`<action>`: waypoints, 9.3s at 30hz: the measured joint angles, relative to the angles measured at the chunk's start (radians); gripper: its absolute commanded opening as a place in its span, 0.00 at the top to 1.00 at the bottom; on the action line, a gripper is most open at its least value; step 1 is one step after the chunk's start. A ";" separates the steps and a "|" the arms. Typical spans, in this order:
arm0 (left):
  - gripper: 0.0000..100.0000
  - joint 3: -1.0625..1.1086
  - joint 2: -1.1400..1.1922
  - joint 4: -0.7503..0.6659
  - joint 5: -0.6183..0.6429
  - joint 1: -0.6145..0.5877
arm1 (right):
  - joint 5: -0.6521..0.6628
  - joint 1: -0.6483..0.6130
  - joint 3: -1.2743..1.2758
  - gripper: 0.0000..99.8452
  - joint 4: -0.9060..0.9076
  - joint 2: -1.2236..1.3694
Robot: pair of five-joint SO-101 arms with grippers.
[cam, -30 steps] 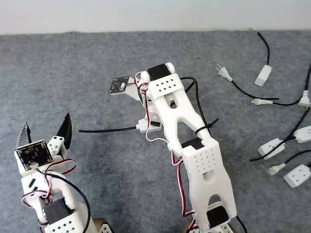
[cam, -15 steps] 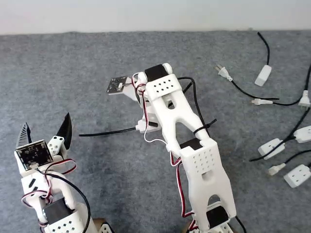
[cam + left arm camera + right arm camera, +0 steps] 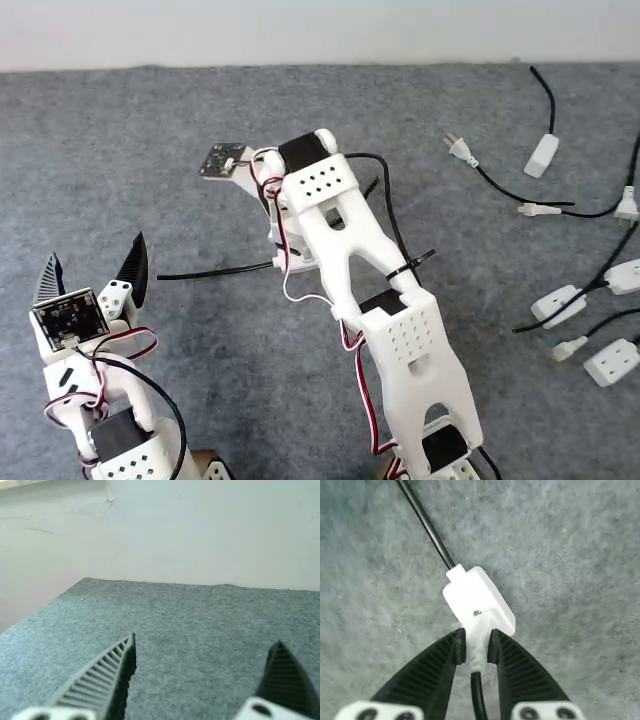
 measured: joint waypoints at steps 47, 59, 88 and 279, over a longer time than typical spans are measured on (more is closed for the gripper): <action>0.60 0.000 0.000 0.000 0.000 0.000 | -0.298 0.041 -0.135 0.91 -0.017 0.071; 0.60 0.000 0.000 0.000 0.000 0.000 | -0.387 0.035 -0.135 0.91 -0.041 0.071; 0.60 0.000 0.000 0.000 0.000 0.000 | -0.388 0.110 -0.135 0.91 0.002 0.071; 0.60 -0.100 0.000 0.618 -0.175 0.397 | -0.244 0.379 2.088 0.70 -0.534 -2.506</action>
